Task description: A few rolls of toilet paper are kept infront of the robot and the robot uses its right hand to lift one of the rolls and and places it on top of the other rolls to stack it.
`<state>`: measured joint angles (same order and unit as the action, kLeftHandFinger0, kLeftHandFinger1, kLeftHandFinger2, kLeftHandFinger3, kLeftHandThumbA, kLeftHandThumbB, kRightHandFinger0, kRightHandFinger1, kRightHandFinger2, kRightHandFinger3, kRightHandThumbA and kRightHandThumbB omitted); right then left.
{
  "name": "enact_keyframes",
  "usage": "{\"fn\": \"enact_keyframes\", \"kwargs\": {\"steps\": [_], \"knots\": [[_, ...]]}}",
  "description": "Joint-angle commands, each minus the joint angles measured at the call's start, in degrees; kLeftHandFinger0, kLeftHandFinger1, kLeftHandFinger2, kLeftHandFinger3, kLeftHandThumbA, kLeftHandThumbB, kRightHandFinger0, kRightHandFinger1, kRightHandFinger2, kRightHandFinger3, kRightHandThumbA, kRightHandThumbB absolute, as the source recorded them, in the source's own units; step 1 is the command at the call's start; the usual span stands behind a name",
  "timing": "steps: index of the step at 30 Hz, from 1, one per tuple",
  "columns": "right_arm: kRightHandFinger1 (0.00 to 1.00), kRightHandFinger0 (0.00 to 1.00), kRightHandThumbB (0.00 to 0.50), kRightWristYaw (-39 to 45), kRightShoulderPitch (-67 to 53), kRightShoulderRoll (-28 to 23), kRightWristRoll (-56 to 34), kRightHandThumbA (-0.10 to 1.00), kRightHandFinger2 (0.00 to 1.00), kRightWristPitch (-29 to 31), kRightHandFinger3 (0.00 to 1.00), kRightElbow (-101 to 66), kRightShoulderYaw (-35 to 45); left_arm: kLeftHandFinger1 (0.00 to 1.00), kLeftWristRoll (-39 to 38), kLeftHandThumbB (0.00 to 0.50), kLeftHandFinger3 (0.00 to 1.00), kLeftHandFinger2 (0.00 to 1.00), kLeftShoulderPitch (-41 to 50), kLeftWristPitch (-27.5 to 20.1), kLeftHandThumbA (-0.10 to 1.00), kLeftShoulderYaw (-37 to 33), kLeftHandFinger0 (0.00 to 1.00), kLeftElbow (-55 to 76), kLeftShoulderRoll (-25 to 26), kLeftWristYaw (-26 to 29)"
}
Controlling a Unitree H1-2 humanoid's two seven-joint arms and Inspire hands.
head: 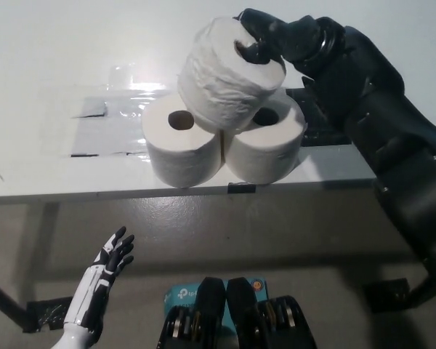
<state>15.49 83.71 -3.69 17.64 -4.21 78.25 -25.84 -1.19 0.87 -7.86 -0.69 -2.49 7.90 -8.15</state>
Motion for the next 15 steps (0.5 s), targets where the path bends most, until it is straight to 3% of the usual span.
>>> {"fn": "enact_keyframes", "kwargs": {"steps": [1, 2, 3, 4, 5, 6, 7, 8, 9, 10, 11, 12, 15], "knots": [[0.59, 0.22, 0.045, -1.7, 5.2, 0.3, 4.0, 0.73, 0.87, 3.4, 0.68, -0.3, -2.3, 1.00, 1.0, 0.190, 1.00, 1.00, -0.9, 0.1, 0.96, -0.4, 1.00, 2.0, 0.7, -0.1], [0.49, 0.26, 0.099, -1.7, 5.5, 0.5, 4.3, 0.77, 0.67, 2.1, 0.57, -0.2, -2.8, 1.00, 1.0, 0.189, 1.00, 1.00, -0.8, 0.3, 0.96, -0.3, 1.00, 2.2, 0.7, -0.1], [0.36, 0.21, 0.122, -1.5, 5.9, 0.8, 4.5, 0.76, 0.47, 0.5, 0.43, 0.0, -3.0, 1.00, 0.9, 0.187, 1.00, 1.00, -0.8, 0.4, 0.96, -0.3, 1.00, 2.4, 0.7, -0.2], [0.29, 0.17, 0.127, -1.5, 6.0, 0.8, 4.4, 0.75, 0.39, 0.6, 0.39, 0.0, -3.1, 1.00, 0.9, 0.187, 1.00, 1.00, -0.8, 0.4, 0.96, -0.3, 1.00, 2.4, 0.7, -0.2], [0.36, 0.27, 0.188, -0.5, 6.3, 0.8, 4.0, 0.78, 0.44, 0.1, 0.45, 0.1, -2.7, 1.00, 0.9, 0.180, 1.00, 1.00, -0.8, 0.2, 0.96, -0.3, 1.00, 2.4, 0.7, -0.2], [0.37, 0.24, 0.199, 0.4, 6.6, 0.8, 3.7, 0.78, 0.48, -0.5, 0.54, 0.3, -2.5, 1.00, 1.0, 0.180, 1.00, 1.00, -0.8, 0.0, 0.96, -0.3, 1.00, 2.4, 0.8, -0.2], [0.50, 0.34, 0.243, 3.5, 7.4, 0.8, 3.8, 0.80, 0.69, -1.8, 0.89, 0.9, -2.7, 1.00, 1.2, 0.179, 1.00, 1.00, -0.7, 0.0, 0.96, -0.3, 1.00, 2.4, 0.8, -0.2], [0.61, 0.44, 0.257, 4.3, 7.6, 0.7, 4.3, 0.81, 0.82, -1.8, 1.00, 1.0, -3.2, 1.00, 1.0, 0.178, 1.00, 1.00, -0.7, 0.1, 0.96, -0.3, 1.00, 2.5, 0.8, -0.2], [0.84, 0.66, 0.264, 5.2, 7.8, 0.7, 4.7, 0.80, 1.00, -1.9, 1.00, 1.1, -3.6, 1.00, 0.9, 0.176, 1.00, 1.00, -0.7, 0.1, 0.96, -0.3, 1.00, 2.6, 0.9, -0.3], [0.96, 0.78, 0.267, 6.2, 8.0, 0.6, 4.9, 0.79, 1.00, -2.1, 1.00, 1.2, -3.9, 1.00, 0.8, 0.174, 1.00, 1.00, -0.6, 0.1, 0.96, -0.3, 1.00, 2.6, 0.9, -0.4], [1.00, 0.89, 0.271, 6.8, 8.3, 0.7, 4.8, 0.75, 1.00, -2.8, 1.00, 1.3, -3.8, 1.00, 0.9, 0.176, 1.00, 1.00, -0.6, 0.3, 0.96, -0.3, 1.00, 2.7, 1.0, -0.4], [1.00, 0.94, 0.279, 7.3, 8.4, 0.5, 4.6, 0.73, 1.00, -2.6, 1.00, 1.4, -3.7, 1.00, 1.0, 0.177, 1.00, 1.00, -0.6, 0.3, 0.96, -0.3, 1.00, 2.7, 1.0, -0.3], [1.00, 1.00, 0.307, 9.5, 9.1, 0.2, 6.2, 0.78, 1.00, -1.6, 1.00, 1.3, -5.2, 1.00, 0.6, 0.174, 1.00, 1.00, -0.5, 0.2, 0.96, -0.1, 1.00, 2.5, 1.0, -0.5]]}}
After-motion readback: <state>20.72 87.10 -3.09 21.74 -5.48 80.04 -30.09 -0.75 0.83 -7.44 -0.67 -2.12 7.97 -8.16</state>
